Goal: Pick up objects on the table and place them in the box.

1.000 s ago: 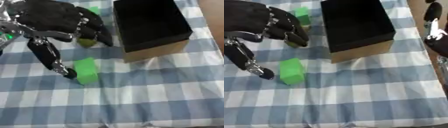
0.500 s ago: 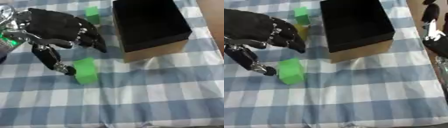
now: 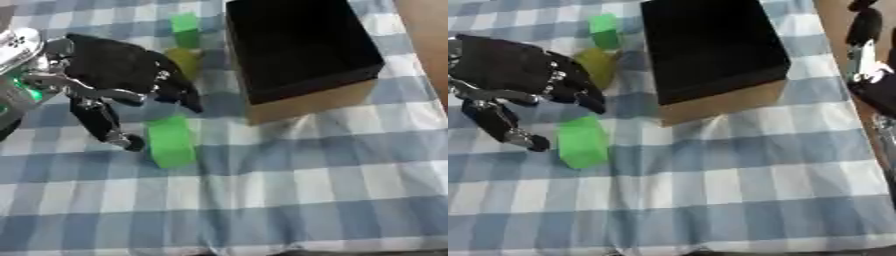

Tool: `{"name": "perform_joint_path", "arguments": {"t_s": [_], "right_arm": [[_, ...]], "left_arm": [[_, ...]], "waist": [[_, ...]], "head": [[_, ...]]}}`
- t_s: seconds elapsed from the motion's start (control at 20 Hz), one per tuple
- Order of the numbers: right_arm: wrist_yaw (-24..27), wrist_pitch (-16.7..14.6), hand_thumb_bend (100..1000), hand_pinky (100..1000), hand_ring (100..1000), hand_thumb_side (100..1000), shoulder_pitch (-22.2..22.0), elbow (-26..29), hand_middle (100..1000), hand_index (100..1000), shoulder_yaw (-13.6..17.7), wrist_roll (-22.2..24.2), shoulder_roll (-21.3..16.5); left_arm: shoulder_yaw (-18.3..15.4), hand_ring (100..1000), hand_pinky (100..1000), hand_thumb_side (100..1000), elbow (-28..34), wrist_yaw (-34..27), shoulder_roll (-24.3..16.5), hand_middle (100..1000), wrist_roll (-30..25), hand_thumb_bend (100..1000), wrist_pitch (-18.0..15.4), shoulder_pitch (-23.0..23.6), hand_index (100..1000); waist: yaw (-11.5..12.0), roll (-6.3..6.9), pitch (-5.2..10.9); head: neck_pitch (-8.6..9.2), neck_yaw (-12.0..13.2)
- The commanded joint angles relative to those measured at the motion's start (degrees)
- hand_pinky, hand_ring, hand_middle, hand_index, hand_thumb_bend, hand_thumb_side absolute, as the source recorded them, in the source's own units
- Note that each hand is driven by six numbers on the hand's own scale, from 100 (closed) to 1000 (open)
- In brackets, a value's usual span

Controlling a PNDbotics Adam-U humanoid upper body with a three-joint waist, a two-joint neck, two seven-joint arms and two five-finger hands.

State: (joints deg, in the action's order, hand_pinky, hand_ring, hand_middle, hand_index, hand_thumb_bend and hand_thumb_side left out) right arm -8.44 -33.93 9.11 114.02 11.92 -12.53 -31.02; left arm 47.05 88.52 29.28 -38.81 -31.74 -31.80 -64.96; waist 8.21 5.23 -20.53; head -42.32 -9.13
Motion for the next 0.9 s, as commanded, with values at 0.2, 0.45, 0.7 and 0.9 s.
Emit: {"name": "perform_joint_path", "arguments": {"t_s": [0.2, 0.45, 0.7, 0.9], "right_arm": [[0.31, 0.00, 100, 918, 991, 470, 0.57, 0.57, 467, 901, -0.01, 0.34, -0.77], [0.43, 0.15, 100, 919, 995, 470, 0.59, 0.57, 466, 902, -0.03, 0.53, -0.41], [0.61, 0.26, 100, 919, 998, 470, 0.71, 0.57, 466, 903, 0.02, 0.56, -0.23], [0.65, 0.46, 100, 920, 1000, 470, 0.77, 0.57, 465, 903, 0.02, 0.67, -0.03]], "left_arm": [[-0.30, 876, 917, 156, -0.28, 1.92, -1.94, 850, -20.22, 535, -20.17, -0.30, 944], [0.12, 873, 915, 150, -1.45, 2.18, -0.39, 844, -20.22, 512, -20.17, -0.61, 939], [1.21, 869, 912, 154, -2.37, 3.11, 0.54, 837, -20.22, 492, -20.17, -0.45, 934], [1.41, 869, 912, 147, -2.80, 3.25, 1.18, 839, -20.22, 490, -20.17, -0.38, 934]], "waist": [[0.06, 0.50, 0.31], [-0.10, 0.33, 0.27], [-0.25, 0.36, 0.14], [-0.31, 0.37, 0.04]], "head": [[-0.14, 0.15], [-0.16, 0.41], [-0.21, 0.50], [-0.18, 0.53]]}}
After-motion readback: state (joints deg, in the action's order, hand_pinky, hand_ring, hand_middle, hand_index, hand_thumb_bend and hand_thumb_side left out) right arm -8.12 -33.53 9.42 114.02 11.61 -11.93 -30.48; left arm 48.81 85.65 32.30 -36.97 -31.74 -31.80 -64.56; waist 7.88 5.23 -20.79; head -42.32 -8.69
